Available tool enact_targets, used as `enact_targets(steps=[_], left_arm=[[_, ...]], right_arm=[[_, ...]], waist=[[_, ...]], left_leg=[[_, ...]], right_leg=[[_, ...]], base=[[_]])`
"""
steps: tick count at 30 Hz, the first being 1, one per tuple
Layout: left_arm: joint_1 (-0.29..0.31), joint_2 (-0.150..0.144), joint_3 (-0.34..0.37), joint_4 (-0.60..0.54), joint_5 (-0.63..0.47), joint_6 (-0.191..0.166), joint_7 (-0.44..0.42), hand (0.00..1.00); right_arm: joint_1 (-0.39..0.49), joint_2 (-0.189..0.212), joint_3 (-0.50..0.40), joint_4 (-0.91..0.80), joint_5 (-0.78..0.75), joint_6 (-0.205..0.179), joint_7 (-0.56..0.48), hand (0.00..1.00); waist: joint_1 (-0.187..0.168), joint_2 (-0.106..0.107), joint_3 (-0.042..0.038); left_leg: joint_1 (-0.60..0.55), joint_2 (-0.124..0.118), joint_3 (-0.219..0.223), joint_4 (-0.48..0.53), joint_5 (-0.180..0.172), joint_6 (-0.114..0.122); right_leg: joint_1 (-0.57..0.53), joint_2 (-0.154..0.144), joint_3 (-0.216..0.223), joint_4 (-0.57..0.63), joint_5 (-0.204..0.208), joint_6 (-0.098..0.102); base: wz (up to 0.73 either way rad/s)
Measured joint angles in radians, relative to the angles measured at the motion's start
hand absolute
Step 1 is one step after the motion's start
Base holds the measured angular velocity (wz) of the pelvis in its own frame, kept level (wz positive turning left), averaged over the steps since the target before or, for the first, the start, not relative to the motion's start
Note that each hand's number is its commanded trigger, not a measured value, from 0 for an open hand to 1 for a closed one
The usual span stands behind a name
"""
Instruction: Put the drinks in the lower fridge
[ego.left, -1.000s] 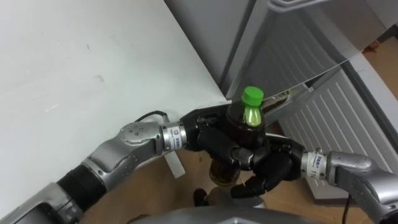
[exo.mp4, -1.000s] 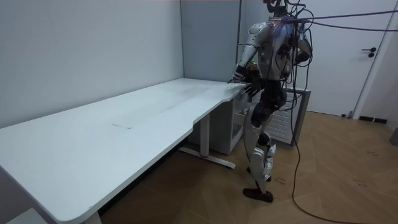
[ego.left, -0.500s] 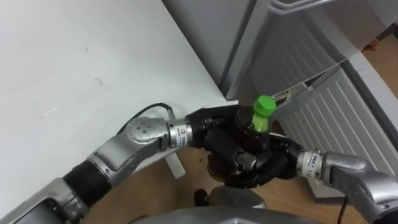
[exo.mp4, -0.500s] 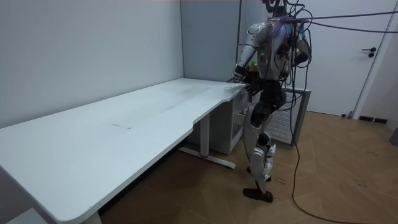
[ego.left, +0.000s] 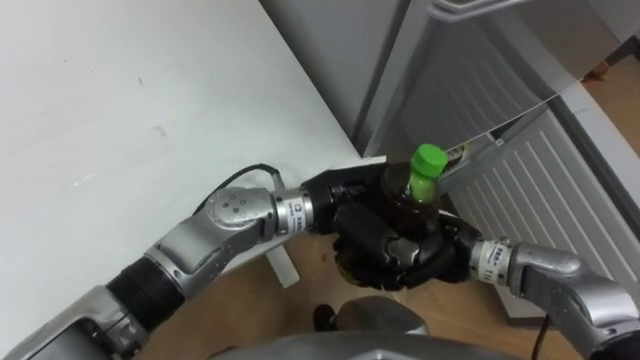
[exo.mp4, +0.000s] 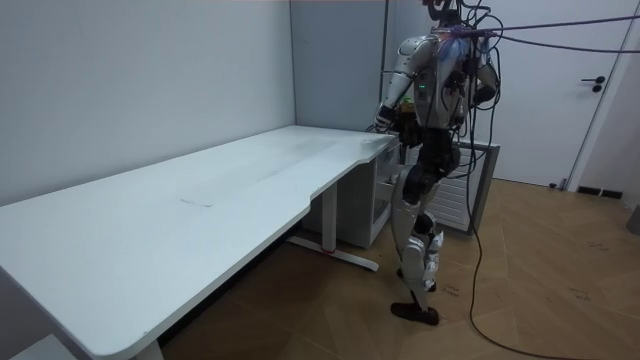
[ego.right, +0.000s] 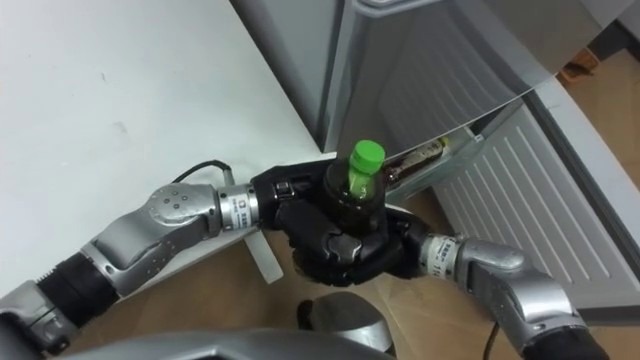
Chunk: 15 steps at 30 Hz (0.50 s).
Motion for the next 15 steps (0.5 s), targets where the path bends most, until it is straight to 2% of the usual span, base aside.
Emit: enact_targets(steps=[1,2,3,4,5,10,15], left_arm=[[-0.002,0.0,-0.001,0.002,-0.003,0.0,0.002,1.0],[-0.007,-0.002,-0.002,0.01,-0.015,0.0,0.004,0.85],[-0.011,-0.007,-0.002,0.021,-0.028,0.0,0.005,0.61],[-0.012,-0.009,-0.002,0.025,-0.036,0.0,0.008,0.03],[-0.012,-0.012,-0.001,0.028,-0.053,0.0,0.019,0.0],[-0.012,-0.014,0.006,0.032,-0.101,0.0,0.027,0.0],[-0.012,-0.014,0.023,0.03,-0.105,0.0,0.038,0.0]], right_arm=[[0.0,0.0,0.002,0.001,0.007,0.0,-0.004,1.0],[0.0,0.0,0.003,0.001,0.012,0.0,-0.011,1.0],[0.0,0.0,0.004,0.001,0.015,0.0,-0.019,1.0],[0.0,0.0,0.004,0.001,0.017,0.0,-0.021,1.0],[0.001,-0.001,0.004,0.001,0.026,0.0,-0.026,1.0],[0.001,0.003,0.007,0.007,0.059,-0.002,-0.03,1.0],[0.001,0.018,0.007,0.021,0.059,-0.028,-0.022,1.0]], waist=[[0.0,0.0,0.0],[0.0,0.0,0.0001],[0.0,0.0,0.0001],[0.0,0.0,0.0001],[0.0,-0.001,0.0002],[0.0,-0.002,-0.0003],[-0.002,-0.005,-0.0011]], left_leg=[[0.0,-0.001,-0.001,0.0,0.0,0.0],[0.002,-0.002,-0.002,-0.001,0.0,0.001],[0.005,-0.003,-0.002,-0.001,0.0,0.001],[0.006,-0.003,-0.002,-0.002,0.0,0.001],[0.007,-0.004,-0.002,-0.002,0.001,0.001],[0.007,-0.005,-0.004,-0.004,0.001,0.002],[0.01,-0.004,-0.005,-0.005,0.001,0.002]], right_leg=[[0.001,-0.001,0.0,0.0,0.0,0.001],[0.002,-0.001,0.0,0.0,-0.001,0.002],[0.005,-0.002,0.0,-0.001,-0.002,0.003],[0.006,-0.003,0.0,-0.001,-0.002,0.003],[0.007,-0.004,0.0,-0.001,-0.002,0.004],[0.012,-0.005,-0.005,-0.009,-0.002,0.005],[0.016,-0.005,-0.007,-0.012,-0.002,0.005]], base=[[0.03],[0.0],[0.0],[0.0],[0.0],[0.01],[0.0]])
